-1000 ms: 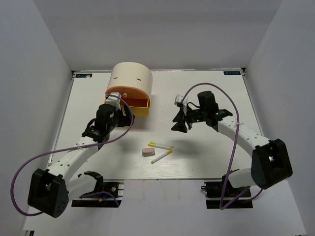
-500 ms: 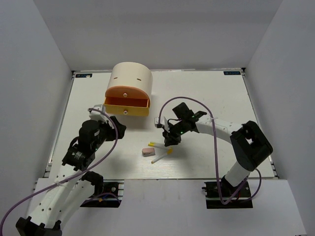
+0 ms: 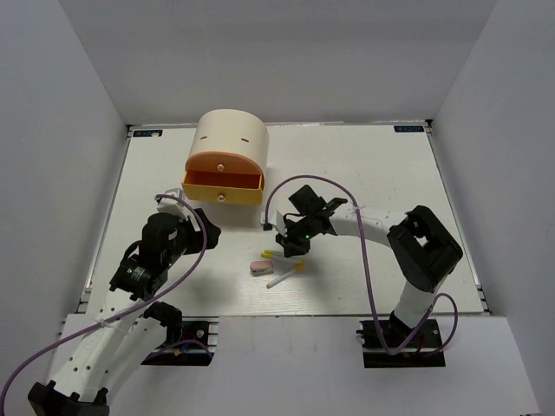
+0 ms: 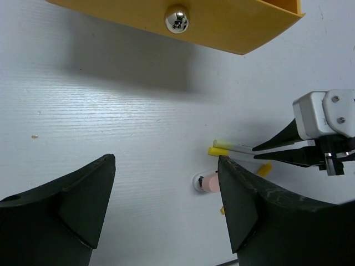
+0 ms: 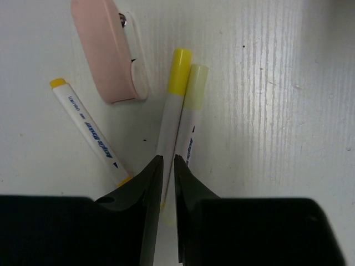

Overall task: Sort the stationery into containers
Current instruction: Grab a piece of stationery with the right arm

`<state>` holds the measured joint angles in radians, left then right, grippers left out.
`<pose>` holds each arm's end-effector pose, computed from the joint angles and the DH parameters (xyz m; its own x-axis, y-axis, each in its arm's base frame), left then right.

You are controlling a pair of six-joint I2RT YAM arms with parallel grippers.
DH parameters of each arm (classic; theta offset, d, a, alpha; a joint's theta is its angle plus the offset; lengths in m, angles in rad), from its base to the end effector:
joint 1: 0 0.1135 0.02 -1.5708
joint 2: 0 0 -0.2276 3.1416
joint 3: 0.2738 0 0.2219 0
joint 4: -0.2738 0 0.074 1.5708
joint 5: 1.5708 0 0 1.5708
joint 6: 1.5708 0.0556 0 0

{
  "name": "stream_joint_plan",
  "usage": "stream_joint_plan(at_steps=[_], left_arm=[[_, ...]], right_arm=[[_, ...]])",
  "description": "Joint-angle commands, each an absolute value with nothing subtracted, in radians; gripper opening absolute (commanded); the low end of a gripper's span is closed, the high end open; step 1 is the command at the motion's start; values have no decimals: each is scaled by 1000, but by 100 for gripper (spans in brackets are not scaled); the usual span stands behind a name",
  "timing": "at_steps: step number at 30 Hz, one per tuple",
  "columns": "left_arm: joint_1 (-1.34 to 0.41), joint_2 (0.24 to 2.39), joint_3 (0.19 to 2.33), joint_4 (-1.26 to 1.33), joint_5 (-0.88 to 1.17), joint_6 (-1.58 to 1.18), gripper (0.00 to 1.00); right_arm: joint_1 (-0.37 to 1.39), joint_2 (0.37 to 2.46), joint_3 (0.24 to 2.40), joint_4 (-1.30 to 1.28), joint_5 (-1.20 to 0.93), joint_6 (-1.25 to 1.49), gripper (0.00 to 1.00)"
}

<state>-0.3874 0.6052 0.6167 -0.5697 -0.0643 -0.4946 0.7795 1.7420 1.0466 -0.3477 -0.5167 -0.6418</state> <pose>0.1454 -0.0555 0.2369 -0.5866 -0.2722 -0.7627 0.0546 0.9264 -0.3727 0.2103 0.2465 0.1413 -0.0205 -0.7520 -0.6589 -0.9991 -0.0082 0.0404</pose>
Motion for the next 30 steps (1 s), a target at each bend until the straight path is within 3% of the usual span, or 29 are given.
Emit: stream_joint_plan(at_steps=[1, 12, 15, 18, 22, 27, 30], left_arm=[[-382, 597, 641, -577, -74, -500, 84], [-382, 597, 641, -586, -64, -509, 84], [-382, 597, 641, -586, -55, -509, 84], [-382, 597, 641, -586, -46, -509, 85], [-382, 597, 641, -595, -46, -509, 85], [-382, 588, 641, -604, -46, -518, 85], [-382, 588, 641, -604, -46, -518, 85]], right_arm=[[793, 1756, 1077, -295, -451, -609, 20], [811, 1807, 1091, -265, -374, -578, 20], [813, 1809, 1078, -259, -365, -580, 23], [821, 1802, 1057, -238, -309, -583, 33], [833, 1825, 1025, -204, -218, -584, 33], [839, 1821, 983, -176, -132, -589, 24], [839, 1812, 962, -169, -129, -591, 12]])
